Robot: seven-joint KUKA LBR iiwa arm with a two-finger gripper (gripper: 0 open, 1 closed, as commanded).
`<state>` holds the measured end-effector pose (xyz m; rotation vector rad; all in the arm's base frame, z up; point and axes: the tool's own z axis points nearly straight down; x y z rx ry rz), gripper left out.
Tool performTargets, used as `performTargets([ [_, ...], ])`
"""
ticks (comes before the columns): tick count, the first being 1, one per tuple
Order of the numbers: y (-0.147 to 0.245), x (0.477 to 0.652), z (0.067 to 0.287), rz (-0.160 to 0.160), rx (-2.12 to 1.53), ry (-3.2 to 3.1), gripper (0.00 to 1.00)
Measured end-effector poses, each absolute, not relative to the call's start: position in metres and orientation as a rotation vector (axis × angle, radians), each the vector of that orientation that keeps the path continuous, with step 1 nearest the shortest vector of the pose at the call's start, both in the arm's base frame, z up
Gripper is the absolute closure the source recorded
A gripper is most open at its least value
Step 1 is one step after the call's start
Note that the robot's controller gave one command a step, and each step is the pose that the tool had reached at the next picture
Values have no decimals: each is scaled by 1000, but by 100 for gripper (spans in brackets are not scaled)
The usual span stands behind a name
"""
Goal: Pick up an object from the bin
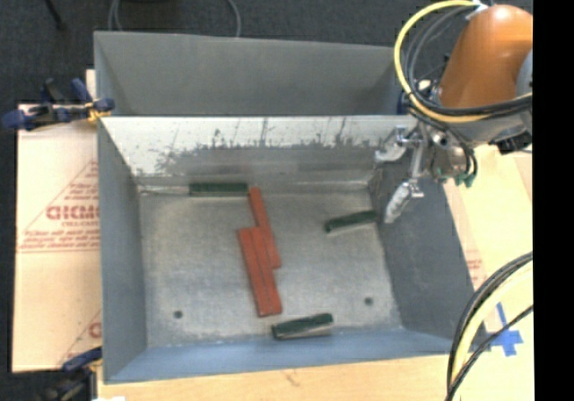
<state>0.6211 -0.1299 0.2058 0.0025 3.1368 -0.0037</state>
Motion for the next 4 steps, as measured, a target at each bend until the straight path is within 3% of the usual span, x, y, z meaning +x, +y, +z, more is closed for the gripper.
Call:
performTargets([
  [1,-130,621,206,-3,0,3137,0],
  [2,-121,625,155,-2,101,3129,0],
  [3,-136,621,79,-1,154,3134,100],
  [4,-136,621,79,-1,154,3134,100],
])
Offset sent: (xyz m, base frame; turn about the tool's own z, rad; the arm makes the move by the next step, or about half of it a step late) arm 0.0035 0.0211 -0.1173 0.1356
